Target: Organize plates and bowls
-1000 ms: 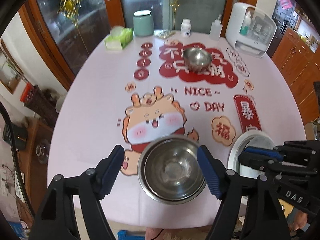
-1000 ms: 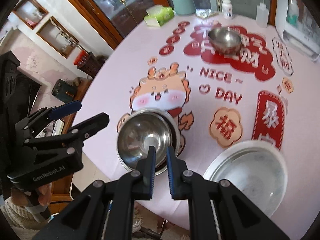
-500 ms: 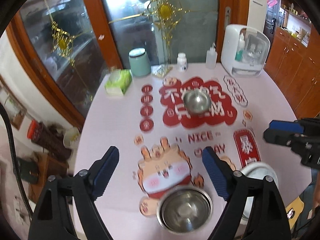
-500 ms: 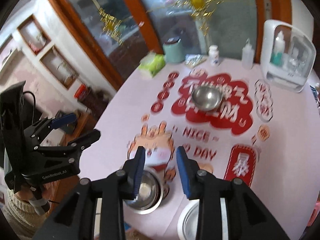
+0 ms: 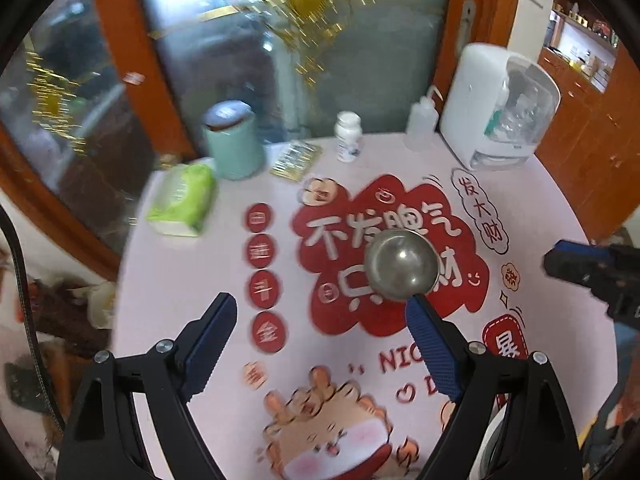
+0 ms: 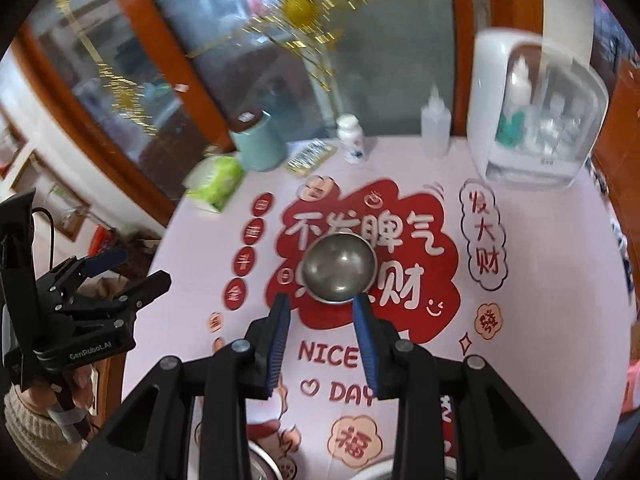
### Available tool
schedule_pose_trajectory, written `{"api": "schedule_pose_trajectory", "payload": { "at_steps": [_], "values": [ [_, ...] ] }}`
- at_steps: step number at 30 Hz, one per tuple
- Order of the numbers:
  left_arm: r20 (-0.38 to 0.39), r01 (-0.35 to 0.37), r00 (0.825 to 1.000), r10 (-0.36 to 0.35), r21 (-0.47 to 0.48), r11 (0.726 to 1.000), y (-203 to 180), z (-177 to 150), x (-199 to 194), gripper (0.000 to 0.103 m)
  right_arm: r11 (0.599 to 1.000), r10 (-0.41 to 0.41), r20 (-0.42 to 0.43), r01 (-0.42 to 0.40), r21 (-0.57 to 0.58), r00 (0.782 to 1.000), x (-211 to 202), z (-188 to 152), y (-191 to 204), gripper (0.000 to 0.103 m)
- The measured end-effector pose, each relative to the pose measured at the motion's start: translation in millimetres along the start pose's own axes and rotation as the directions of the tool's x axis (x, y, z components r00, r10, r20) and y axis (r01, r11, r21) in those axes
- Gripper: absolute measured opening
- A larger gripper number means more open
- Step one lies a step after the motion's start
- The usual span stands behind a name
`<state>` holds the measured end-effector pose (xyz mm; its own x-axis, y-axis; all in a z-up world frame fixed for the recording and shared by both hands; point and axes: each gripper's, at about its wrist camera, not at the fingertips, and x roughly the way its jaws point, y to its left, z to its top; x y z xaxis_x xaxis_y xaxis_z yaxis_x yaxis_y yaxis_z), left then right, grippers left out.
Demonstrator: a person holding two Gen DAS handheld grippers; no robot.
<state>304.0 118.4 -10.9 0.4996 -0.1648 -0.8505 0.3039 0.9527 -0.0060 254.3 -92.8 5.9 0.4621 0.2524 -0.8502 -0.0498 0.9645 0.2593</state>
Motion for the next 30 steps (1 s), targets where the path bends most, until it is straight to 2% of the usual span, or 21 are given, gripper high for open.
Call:
{"api": "schedule_pose_trajectory", "payload": {
  "at_steps": [4, 9, 14, 18, 23, 27, 29, 30],
  "values": [
    [-0.094, 0.113, 0.989, -0.116, -0.033, 0.993, -1.2, 13.9, 72.6, 0.086, 0.997, 0.014, -0.062, -0.009, 0.075, 0.998, 54.5, 7.3, -20.5, 0.033],
    [-0.191, 0.135, 0.969, -0.156, -0.118, 0.984, -1.4, 16.5, 159.3, 0.085, 0.978, 0.058, -0.122, -0.032, 0.206, 0.991, 119.7, 10.6, -48.9, 0.033],
    [-0.229, 0.146, 0.956, -0.186, -0.179, 0.973, -0.2, 12.2, 205.7, 0.085, 0.957, 0.066, -0.149, -0.020, 0.291, 0.987, 157.3, 9.9, -67.4, 0.033],
    [-0.250, 0.164, 0.945, -0.210, -0.193, 0.967, -0.5, 9.7, 223.0, 0.081, 0.953, 0.055, -0.163, -0.003, 0.304, 0.985, 171.7, 7.0, -70.7, 0.033],
    [-0.272, 0.208, 0.928, -0.255, -0.191, 0.959, -5.0, 7.1, 230.9, 0.063, 0.956, 0.049, -0.176, 0.005, 0.293, 0.983, 180.0, 5.8, -68.3, 0.033],
    [-0.282, 0.220, 0.921, -0.270, -0.195, 0.956, -7.0, 6.2, 234.9, 0.055, 0.959, 0.034, -0.180, 0.019, 0.283, 0.983, 183.4, 6.1, -65.5, 0.033],
    [-0.295, 0.230, 0.913, -0.282, -0.197, 0.953, -7.3, 5.1, 237.6, 0.039, 0.958, 0.024, -0.183, 0.029, 0.284, 0.983, 185.8, 5.9, -65.1, 0.032],
    [-0.308, 0.237, 0.906, -0.289, -0.195, 0.952, -8.7, 4.2, 240.7, 0.034, 0.958, 0.017, -0.186, 0.037, 0.284, 0.982, 186.9, 5.7, -64.9, 0.032]
  ]
}}
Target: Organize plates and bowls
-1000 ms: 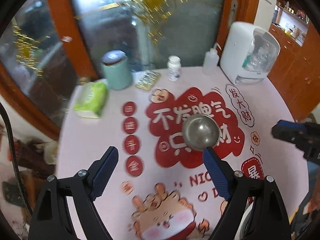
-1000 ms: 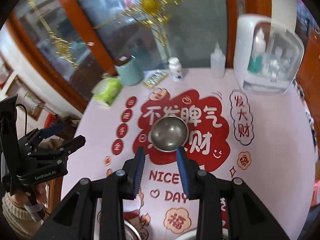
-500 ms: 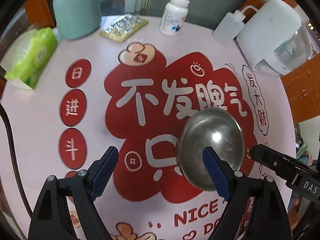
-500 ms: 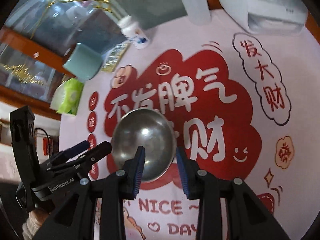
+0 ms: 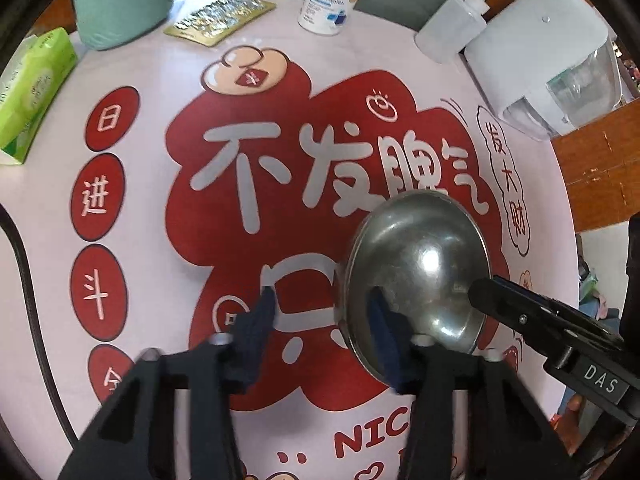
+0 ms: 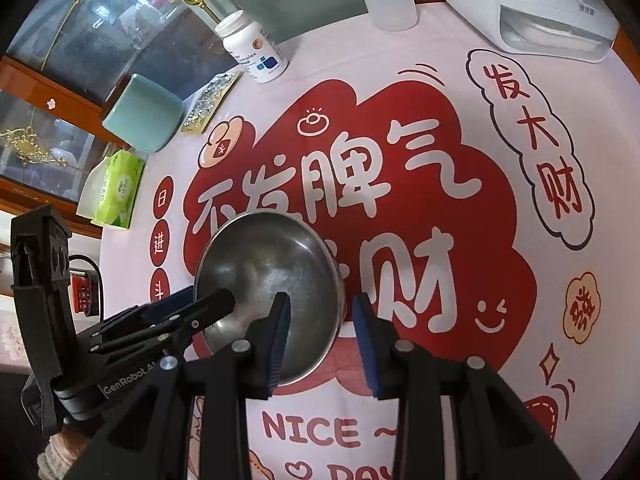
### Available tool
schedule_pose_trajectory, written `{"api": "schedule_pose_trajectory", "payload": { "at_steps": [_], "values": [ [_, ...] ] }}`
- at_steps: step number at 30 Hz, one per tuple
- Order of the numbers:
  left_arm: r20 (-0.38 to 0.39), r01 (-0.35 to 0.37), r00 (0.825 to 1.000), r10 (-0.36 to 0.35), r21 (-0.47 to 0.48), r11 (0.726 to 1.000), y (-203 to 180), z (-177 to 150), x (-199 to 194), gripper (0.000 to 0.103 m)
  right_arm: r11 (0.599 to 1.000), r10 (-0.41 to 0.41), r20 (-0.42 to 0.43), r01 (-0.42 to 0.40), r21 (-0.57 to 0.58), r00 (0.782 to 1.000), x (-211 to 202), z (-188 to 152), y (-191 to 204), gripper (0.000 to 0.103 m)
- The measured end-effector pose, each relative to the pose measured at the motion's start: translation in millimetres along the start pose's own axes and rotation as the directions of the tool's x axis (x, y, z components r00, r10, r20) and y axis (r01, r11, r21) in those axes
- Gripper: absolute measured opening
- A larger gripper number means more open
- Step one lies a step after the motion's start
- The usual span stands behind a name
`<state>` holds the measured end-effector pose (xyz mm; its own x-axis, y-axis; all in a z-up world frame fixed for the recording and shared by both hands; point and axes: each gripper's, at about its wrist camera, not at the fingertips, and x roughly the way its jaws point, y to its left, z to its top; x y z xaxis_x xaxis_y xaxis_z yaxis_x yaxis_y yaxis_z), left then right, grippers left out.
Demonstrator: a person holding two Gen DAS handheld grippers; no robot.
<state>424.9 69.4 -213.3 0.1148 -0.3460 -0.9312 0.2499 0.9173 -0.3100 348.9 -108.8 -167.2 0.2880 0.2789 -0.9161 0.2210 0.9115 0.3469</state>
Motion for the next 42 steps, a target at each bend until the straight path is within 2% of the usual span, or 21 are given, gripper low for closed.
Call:
{"api": "schedule_pose_trajectory", "payload": {
  "at_steps": [2, 3, 4, 5, 6, 10, 15, 18, 25, 34, 38, 42],
  "values": [
    [-0.012, 0.016, 1.000, -0.016, -0.001, 1.000, -0.7, -0.1, 5.0, 0.025, 1.000, -0.005, -0.001, 0.005, 0.003, 1.000, 2.5, -0.3, -0.3, 0.028],
    [-0.014, 0.022, 1.000, -0.022, -0.001, 1.000, -1.2, -0.2, 5.7, 0.024, 1.000, -0.006, -0.007, 0.006, 0.002, 1.000, 4.4, -0.3, -0.4, 0.018],
    [-0.014, 0.025, 1.000, -0.025, 0.001, 1.000, -2.2, -0.3, 6.2, 0.018, 1.000, -0.019, -0.014, 0.019, 0.002, 1.000, 7.0, -0.4, -0.6, 0.012],
    [-0.016, 0.031, 0.999, -0.031, 0.007, 1.000, -3.5, -0.4, 6.6, 0.012, 0.999, -0.032, -0.020, 0.032, 0.003, 0.999, 9.0, -1.3, -1.3, 0.009],
    [-0.016, 0.031, 0.999, -0.031, 0.017, 0.999, -5.8, -0.8, 6.7, 0.012, 0.999, -0.038, -0.019, 0.038, 0.001, 0.999, 9.5, -2.0, -1.4, 0.007],
    [-0.020, -0.023, 1.000, 0.024, 0.084, 0.996, -16.4, -7.1, 5.1, 0.011, 0.998, -0.058, -0.006, 0.057, -0.024, 0.998, 3.5, -9.2, 3.3, 0.007],
    [-0.007, -0.031, 0.999, 0.032, 0.127, 0.991, -22.6, -22.3, -13.3, 0.011, 0.998, -0.040, 0.010, 0.040, -0.043, 0.999, -16.1, -22.7, 7.2, 0.007],
    [0.009, -0.021, 1.000, 0.020, 0.131, 0.991, -25.3, -31.8, -34.0, 0.011, 0.999, -0.011, 0.022, 0.011, -0.038, 1.000, -33.5, -32.2, 9.8, 0.007],
    [0.065, -0.054, 0.997, 0.044, 0.146, 0.988, -34.8, -65.1, -101.6, 0.011, 0.997, 0.049, 0.063, -0.045, -0.065, 0.997, -84.1, -64.4, 31.2, 0.008],
    [0.178, -0.073, 0.982, 0.058, 0.083, 0.994, -40.9, -140.3, -196.9, 0.011, 0.978, 0.120, 0.114, -0.097, -0.184, 0.986, -161.6, -121.9, 70.9, 0.009],
    [0.220, -0.094, 0.972, 0.079, 0.057, 0.994, -42.2, -179.8, -223.8, 0.011, 0.962, 0.145, 0.118, -0.112, -0.248, 0.982, -186.7, -152.1, 84.1, 0.009],
    [0.239, -0.084, 0.968, 0.079, 0.013, 0.996, -37.1, -216.2, -241.1, 0.011, 0.947, 0.165, 0.114, -0.125, -0.296, 0.980, -201.9, -180.0, 93.5, 0.009]
  ]
}}
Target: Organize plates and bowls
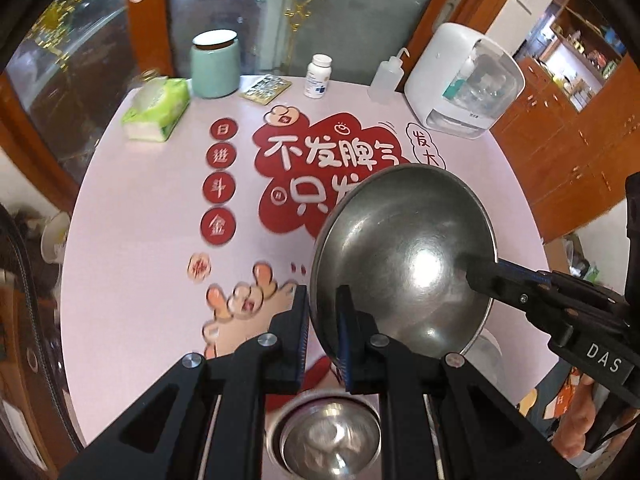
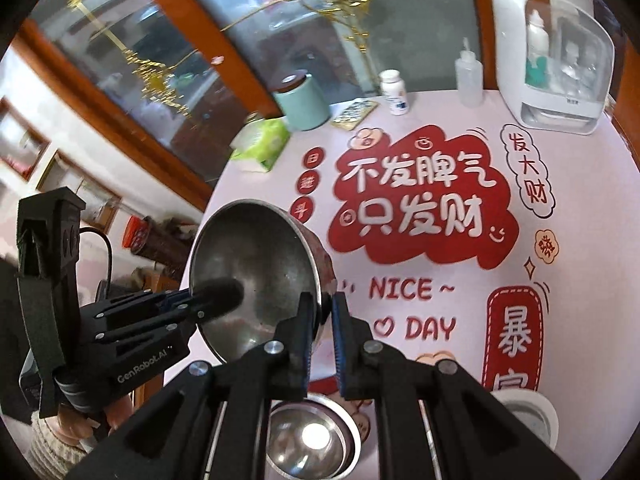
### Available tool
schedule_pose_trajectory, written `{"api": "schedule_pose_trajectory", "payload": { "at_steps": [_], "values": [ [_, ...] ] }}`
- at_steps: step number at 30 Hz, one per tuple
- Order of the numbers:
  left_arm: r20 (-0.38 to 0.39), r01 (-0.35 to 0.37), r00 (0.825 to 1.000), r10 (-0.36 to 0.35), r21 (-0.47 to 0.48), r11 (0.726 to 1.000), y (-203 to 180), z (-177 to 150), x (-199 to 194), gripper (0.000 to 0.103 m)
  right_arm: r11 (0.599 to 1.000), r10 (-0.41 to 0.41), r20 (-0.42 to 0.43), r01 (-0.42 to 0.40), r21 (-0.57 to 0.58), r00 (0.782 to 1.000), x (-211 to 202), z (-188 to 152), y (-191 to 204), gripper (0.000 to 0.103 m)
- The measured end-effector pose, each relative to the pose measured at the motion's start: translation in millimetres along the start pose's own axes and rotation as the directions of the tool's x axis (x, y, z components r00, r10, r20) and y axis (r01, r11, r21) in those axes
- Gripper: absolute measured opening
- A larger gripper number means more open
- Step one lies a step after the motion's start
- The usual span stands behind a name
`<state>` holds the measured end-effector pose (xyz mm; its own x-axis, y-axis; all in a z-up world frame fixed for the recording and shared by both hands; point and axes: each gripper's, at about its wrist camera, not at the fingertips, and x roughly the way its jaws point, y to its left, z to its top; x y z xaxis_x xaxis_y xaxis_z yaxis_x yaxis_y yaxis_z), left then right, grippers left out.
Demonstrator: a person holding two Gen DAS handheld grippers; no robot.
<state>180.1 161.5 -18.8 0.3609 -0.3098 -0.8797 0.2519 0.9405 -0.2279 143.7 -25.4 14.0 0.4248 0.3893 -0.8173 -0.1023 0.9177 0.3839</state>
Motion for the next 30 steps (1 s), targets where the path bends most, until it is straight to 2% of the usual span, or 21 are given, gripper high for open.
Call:
{"api": "schedule_pose_trajectory", "payload": {
  "at_steps": [7, 11, 14, 23, 30],
  "values": [
    [0.032, -0.002, 0.999, 0.005, -0.077, 0.997, 9.0, -56.0, -32.8, 0.011, 0.998, 0.036, -0.013, -0.037, -0.058, 0.999, -14.8, -44.3, 24.1, 0.009],
    [0.046, -0.018, 0.999, 0.022, -0.085, 0.996, 7.8, -84.2, -37.6, 0.011, 0.996, 0.036, -0.027, -0.038, -0.081, 0.999, -14.6, -66.8, 29.0, 0.009],
    [0.025, -0.026, 0.999, 0.029, -0.106, 0.994, 9.7, -108.4, -29.1, 0.011, 0.995, 0.043, -0.056, -0.048, -0.082, 0.997, -8.4, -82.9, 26.7, 0.009],
    [-0.106, 0.000, 0.994, -0.021, -0.199, 0.980, 21.0, -170.3, 19.4, 0.011, 0.996, 0.026, -0.156, -0.040, -0.085, 0.987, 26.3, -130.1, 11.9, 0.009],
    [-0.163, -0.060, 0.986, 0.033, -0.165, 0.984, 19.4, -199.0, 49.0, 0.011, 0.997, 0.004, -0.239, -0.021, -0.069, 0.971, 55.8, -160.4, 3.8, 0.009]
  ]
}}
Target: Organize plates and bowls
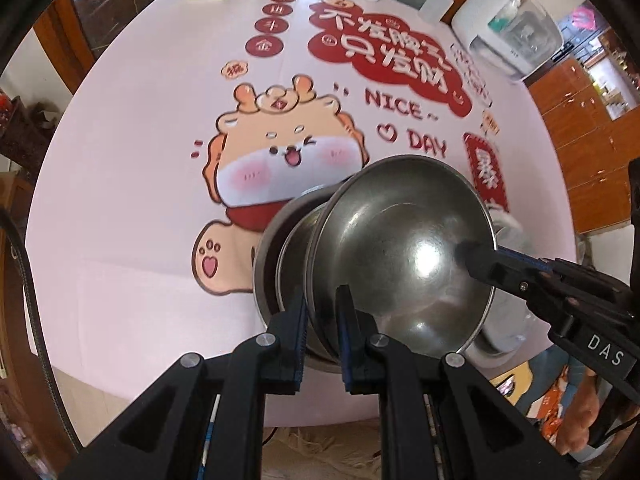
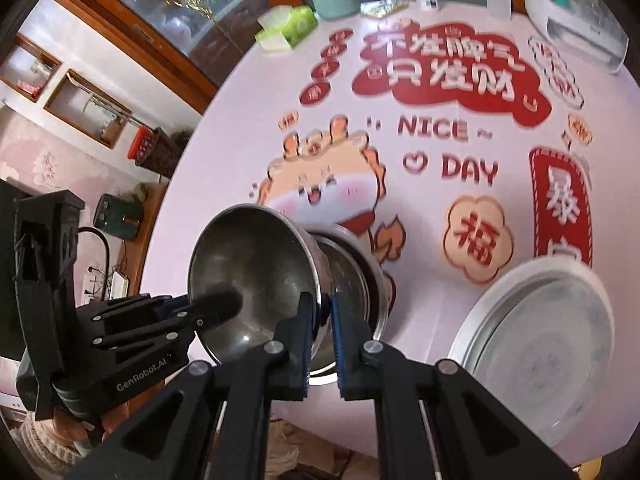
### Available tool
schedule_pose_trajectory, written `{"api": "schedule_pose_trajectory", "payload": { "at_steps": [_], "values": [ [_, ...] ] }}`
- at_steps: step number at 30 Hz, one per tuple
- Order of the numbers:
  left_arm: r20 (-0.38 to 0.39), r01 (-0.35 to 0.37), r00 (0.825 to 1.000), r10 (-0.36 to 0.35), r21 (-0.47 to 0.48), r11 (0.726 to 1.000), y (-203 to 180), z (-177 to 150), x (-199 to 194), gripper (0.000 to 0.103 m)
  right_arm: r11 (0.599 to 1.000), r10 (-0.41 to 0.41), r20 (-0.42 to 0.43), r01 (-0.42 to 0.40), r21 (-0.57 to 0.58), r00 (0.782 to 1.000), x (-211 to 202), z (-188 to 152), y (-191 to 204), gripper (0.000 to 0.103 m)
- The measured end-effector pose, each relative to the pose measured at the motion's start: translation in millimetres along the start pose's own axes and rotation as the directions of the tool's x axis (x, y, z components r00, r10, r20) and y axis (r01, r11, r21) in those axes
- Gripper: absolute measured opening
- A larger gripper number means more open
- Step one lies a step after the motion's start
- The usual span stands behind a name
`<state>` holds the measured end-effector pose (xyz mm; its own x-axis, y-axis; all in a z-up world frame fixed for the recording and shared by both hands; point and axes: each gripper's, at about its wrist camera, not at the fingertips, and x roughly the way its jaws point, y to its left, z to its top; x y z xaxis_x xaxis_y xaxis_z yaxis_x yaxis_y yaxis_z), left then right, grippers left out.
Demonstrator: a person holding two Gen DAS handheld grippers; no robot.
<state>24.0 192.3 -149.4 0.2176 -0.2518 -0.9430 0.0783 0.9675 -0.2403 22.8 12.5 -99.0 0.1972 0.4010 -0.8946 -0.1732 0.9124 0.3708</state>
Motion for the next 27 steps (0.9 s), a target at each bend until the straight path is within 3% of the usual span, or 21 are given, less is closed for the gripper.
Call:
{"api": "schedule_pose_trajectory", "payload": {
  "at_steps": [11, 27],
  "values": [
    [-0.059, -0.007, 0.998, 0.007, 0.001, 1.000, 8.0, -1.0, 29.0, 0.011, 0.999, -0.034, -0.059, 0.036, 0.031, 0.998, 30.5, -5.8, -9.3, 0.009],
    [-0.071, -0.025, 0.997, 0.027, 0.027, 0.999, 2.8, 5.7, 35.7, 0.011, 0.997, -0.062, -0.111, 0.065, 0.030, 0.992, 41.5, -1.3, -16.2, 0.010]
  ]
}}
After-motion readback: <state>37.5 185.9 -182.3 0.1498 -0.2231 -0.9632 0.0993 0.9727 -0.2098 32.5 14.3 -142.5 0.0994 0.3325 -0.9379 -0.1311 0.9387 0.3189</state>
